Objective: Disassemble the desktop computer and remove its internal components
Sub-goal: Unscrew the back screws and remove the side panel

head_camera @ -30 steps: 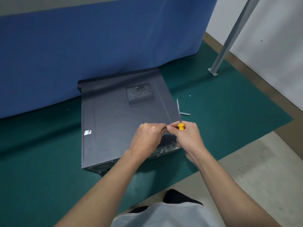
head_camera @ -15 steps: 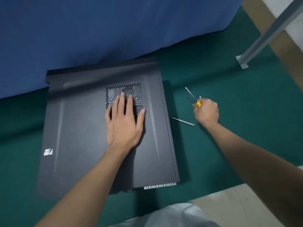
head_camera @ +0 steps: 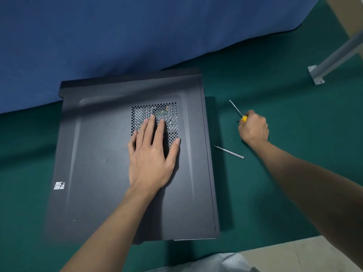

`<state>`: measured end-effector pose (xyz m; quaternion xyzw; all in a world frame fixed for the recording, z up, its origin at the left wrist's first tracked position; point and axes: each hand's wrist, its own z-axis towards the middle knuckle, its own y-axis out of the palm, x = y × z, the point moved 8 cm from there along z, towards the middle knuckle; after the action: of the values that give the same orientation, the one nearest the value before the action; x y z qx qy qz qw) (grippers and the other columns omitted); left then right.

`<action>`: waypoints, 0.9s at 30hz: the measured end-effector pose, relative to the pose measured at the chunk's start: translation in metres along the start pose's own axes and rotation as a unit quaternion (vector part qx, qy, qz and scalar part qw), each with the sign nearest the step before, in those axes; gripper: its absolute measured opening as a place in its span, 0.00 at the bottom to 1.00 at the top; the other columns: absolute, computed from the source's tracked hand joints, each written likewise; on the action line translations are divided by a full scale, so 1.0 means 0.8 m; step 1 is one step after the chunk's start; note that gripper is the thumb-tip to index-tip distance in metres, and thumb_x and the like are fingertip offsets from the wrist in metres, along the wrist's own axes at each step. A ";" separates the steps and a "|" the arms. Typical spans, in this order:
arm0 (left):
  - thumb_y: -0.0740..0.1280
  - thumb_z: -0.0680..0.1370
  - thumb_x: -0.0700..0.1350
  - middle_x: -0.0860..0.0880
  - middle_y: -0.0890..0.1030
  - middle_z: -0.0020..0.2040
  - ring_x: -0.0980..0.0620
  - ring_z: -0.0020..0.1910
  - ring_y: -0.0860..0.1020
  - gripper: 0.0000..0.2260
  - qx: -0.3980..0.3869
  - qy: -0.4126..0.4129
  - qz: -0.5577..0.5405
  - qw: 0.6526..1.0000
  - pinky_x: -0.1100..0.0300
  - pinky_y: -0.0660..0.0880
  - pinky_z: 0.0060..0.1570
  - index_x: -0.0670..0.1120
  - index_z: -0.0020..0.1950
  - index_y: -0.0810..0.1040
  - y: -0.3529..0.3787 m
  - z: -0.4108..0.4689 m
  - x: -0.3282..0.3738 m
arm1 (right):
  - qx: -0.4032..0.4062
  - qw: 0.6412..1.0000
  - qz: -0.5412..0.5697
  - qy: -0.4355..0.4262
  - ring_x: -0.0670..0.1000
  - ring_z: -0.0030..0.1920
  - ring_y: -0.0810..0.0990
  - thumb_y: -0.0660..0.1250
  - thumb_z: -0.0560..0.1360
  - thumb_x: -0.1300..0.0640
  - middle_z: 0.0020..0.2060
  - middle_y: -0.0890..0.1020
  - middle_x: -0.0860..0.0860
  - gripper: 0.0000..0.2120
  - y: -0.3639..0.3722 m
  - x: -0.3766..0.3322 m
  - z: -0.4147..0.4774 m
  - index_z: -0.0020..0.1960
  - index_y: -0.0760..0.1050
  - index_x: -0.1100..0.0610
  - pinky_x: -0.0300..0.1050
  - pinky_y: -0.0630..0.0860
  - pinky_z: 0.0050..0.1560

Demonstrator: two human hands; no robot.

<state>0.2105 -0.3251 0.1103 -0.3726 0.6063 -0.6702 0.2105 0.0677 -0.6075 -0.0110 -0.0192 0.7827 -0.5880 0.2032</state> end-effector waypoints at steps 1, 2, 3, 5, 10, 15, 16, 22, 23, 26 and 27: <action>0.52 0.80 0.62 0.49 0.58 0.78 0.52 0.77 0.53 0.28 0.001 0.002 -0.001 1.000 0.54 0.47 0.73 0.49 0.77 0.61 0.000 0.000 0.000 | -0.001 1.000 0.007 0.000 0.67 0.48 0.77 0.63 0.76 0.58 0.48 0.79 0.63 0.08 -0.005 0.001 -0.002 0.53 0.74 0.60 0.53 0.71 0.43; 0.52 0.81 0.62 0.49 0.58 0.78 0.52 0.77 0.53 0.28 0.002 0.004 -0.003 1.000 0.54 0.48 0.73 0.49 0.77 0.61 -0.001 0.000 0.000 | 0.006 1.000 0.016 0.004 0.66 0.47 0.77 0.62 0.76 0.59 0.48 0.79 0.63 0.08 -0.013 0.003 -0.005 0.53 0.74 0.60 0.52 0.71 0.42; 0.53 0.81 0.61 0.49 0.59 0.78 0.52 0.77 0.53 0.28 0.004 0.006 -0.007 1.000 0.53 0.48 0.73 0.48 0.77 0.62 -0.002 0.000 0.000 | 0.016 0.999 0.030 0.011 0.66 0.46 0.76 0.62 0.76 0.59 0.48 0.79 0.63 0.08 -0.022 0.005 -0.009 0.53 0.74 0.60 0.51 0.70 0.42; 0.54 0.82 0.59 0.49 0.59 0.78 0.52 0.77 0.53 0.26 0.003 0.011 -0.018 1.000 0.54 0.48 0.74 0.48 0.76 0.63 -0.003 -0.001 -0.001 | 0.031 0.996 0.073 0.033 0.64 0.43 0.75 0.61 0.75 0.60 0.47 0.79 0.62 0.08 -0.041 0.011 -0.026 0.52 0.75 0.59 0.50 0.71 0.42; 0.54 0.83 0.55 0.49 0.59 0.78 0.52 0.78 0.53 0.24 -0.012 0.052 -0.036 0.998 0.55 0.48 0.74 0.47 0.77 0.62 -0.006 -0.014 -0.006 | 0.033 0.981 0.186 0.039 0.59 0.40 0.72 0.62 0.76 0.56 0.40 0.80 0.59 0.07 -0.072 -0.005 -0.110 0.46 0.78 0.57 0.43 0.68 0.40; 0.50 0.83 0.56 0.51 0.56 0.79 0.54 0.78 0.51 0.24 -0.029 0.126 -0.007 0.992 0.56 0.45 0.75 0.48 0.78 0.58 -0.014 -0.070 -0.038 | -0.009 0.947 0.320 0.042 0.59 0.35 0.75 0.65 0.75 0.50 0.30 0.79 0.56 0.15 -0.085 -0.063 -0.245 0.38 0.76 0.61 0.47 0.70 0.36; 0.50 0.83 0.56 0.51 0.56 0.79 0.54 0.78 0.51 0.24 -0.031 0.133 -0.006 0.991 0.56 0.45 0.75 0.49 0.78 0.58 -0.016 -0.085 -0.049 | -0.017 0.933 0.355 0.045 0.57 0.32 0.73 0.65 0.75 0.50 0.28 0.78 0.55 0.14 -0.083 -0.077 -0.277 0.37 0.76 0.59 0.47 0.69 0.35; 0.46 0.82 0.60 0.52 0.52 0.80 0.54 0.78 0.47 0.28 -0.058 0.173 -0.005 0.983 0.57 0.42 0.74 0.50 0.79 0.54 -0.029 -0.160 -0.115 | -0.051 0.864 0.493 0.088 0.48 0.25 0.73 0.63 0.78 0.52 0.24 0.77 0.47 0.13 -0.019 -0.140 -0.448 0.37 0.76 0.56 0.45 0.70 0.32; 0.44 0.81 0.62 0.52 0.50 0.80 0.55 0.78 0.45 0.29 -0.063 0.177 -0.002 0.982 0.57 0.41 0.74 0.50 0.80 0.52 -0.031 -0.170 -0.126 | -0.045 0.858 0.501 0.105 0.50 0.28 0.73 0.63 0.78 0.51 0.26 0.77 0.48 0.13 -0.005 -0.142 -0.468 0.38 0.75 0.57 0.47 0.71 0.34; 0.40 0.78 0.67 0.54 0.45 0.79 0.55 0.78 0.43 0.34 -0.070 0.193 0.025 0.978 0.56 0.41 0.74 0.51 0.80 0.47 -0.038 -0.197 -0.160 | -0.020 0.819 0.537 0.202 0.52 0.30 0.72 0.66 0.76 0.49 0.30 0.76 0.52 0.13 0.037 -0.136 -0.515 0.38 0.73 0.56 0.48 0.70 0.35; 0.41 0.77 0.68 0.54 0.44 0.79 0.55 0.78 0.43 0.36 -0.068 0.201 0.042 0.976 0.55 0.41 0.74 0.50 0.80 0.46 -0.041 -0.204 -0.169 | -0.016 0.800 0.552 0.234 0.51 0.27 0.71 0.68 0.75 0.49 0.30 0.76 0.52 0.13 0.048 -0.136 -0.526 0.38 0.72 0.56 0.45 0.69 0.31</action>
<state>0.1785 -0.1126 0.1114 -0.2176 0.6954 -0.6793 0.0867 0.0321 -0.1821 0.0806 0.5514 0.6936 -0.3504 0.3034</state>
